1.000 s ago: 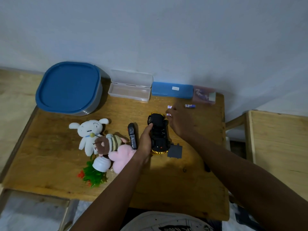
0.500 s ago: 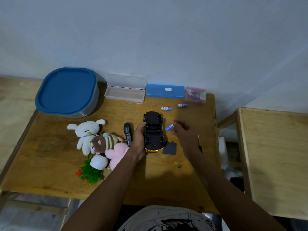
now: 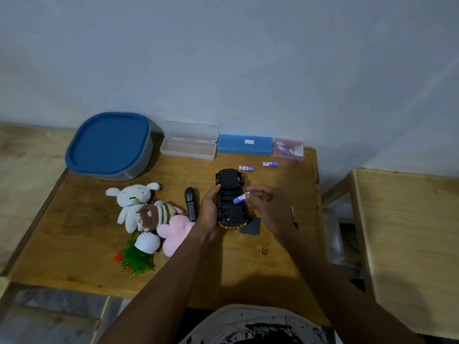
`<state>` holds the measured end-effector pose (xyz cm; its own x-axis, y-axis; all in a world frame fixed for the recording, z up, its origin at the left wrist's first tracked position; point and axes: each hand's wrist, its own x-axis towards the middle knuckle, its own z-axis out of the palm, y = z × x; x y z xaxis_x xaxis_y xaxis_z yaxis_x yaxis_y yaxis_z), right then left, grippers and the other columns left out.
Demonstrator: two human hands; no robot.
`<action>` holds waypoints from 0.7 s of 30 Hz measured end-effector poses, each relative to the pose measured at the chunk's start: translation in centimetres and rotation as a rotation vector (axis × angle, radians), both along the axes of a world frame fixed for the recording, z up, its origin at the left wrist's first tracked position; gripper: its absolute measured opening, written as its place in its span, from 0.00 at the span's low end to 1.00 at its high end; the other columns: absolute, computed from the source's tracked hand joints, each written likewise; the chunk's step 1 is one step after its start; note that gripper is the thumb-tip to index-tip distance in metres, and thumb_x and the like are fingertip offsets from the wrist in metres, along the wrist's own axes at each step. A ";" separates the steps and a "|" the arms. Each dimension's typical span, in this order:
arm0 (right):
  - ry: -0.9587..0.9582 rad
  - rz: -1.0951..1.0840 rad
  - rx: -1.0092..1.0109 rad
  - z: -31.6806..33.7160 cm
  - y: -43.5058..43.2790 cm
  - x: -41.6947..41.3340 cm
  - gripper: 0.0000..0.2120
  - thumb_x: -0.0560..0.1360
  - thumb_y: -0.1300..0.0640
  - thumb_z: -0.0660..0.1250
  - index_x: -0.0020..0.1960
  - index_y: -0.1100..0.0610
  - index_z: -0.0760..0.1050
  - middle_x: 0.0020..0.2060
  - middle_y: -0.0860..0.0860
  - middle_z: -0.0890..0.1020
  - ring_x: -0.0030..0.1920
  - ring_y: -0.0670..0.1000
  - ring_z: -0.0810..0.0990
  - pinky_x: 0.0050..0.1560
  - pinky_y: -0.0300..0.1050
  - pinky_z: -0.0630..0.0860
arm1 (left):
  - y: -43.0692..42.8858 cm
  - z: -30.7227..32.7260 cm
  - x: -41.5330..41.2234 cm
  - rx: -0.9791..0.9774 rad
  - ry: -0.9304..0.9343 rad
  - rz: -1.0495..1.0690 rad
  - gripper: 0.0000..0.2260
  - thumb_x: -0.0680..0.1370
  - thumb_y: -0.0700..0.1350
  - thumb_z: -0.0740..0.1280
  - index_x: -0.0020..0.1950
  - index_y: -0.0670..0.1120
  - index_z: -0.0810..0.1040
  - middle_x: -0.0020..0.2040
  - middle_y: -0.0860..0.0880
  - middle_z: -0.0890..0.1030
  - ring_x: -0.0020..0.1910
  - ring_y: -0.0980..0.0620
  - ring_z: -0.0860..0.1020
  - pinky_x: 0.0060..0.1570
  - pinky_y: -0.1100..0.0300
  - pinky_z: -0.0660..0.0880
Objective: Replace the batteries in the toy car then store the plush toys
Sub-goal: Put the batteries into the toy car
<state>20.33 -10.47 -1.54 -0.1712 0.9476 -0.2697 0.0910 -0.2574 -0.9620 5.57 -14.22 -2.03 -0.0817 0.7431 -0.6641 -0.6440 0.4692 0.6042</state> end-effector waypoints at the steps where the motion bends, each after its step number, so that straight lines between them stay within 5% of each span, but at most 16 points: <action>1: -0.058 0.038 0.043 0.1 -0.1 -0.2 0.07 0.73 0.63 0.73 0.50 0.56 0.83 0.41 0.50 0.86 0.43 0.44 0.85 0.43 0.37 0.80 | 0.0 0.1 0.1 -0.004 0.012 -0.004 0.20 0.83 0.54 0.56 0.61 0.43 0.80 0.48 0.42 0.86 0.41 0.45 0.84 0.40 0.57 0.81; 6: -0.210 0.095 0.151 0.2 -0.3 -0.6 0.09 0.73 0.60 0.75 0.53 0.56 0.83 0.44 0.47 0.86 0.43 0.39 0.84 0.42 0.33 0.79 | 0.2 0.3 0.2 0.018 0.041 -0.002 0.20 0.83 0.53 0.55 0.63 0.43 0.80 0.49 0.42 0.86 0.44 0.46 0.85 0.43 0.56 0.81; 16: -0.160 0.109 0.154 0.3 -0.4 -0.8 0.09 0.72 0.61 0.75 0.53 0.59 0.84 0.46 0.52 0.87 0.43 0.40 0.84 0.40 0.30 0.77 | 0.4 0.6 0.1 0.020 0.049 0.021 0.18 0.84 0.52 0.54 0.57 0.45 0.81 0.44 0.45 0.87 0.40 0.49 0.85 0.39 0.58 0.81; 21: -0.318 0.108 0.287 -0.7 -0.7 -0.9 0.11 0.74 0.51 0.74 0.55 0.50 0.84 0.45 0.49 0.87 0.45 0.49 0.84 0.45 0.49 0.82 | 0.3 0.5 0.2 0.029 0.056 0.025 0.19 0.84 0.53 0.53 0.55 0.46 0.81 0.45 0.44 0.86 0.40 0.49 0.85 0.41 0.56 0.80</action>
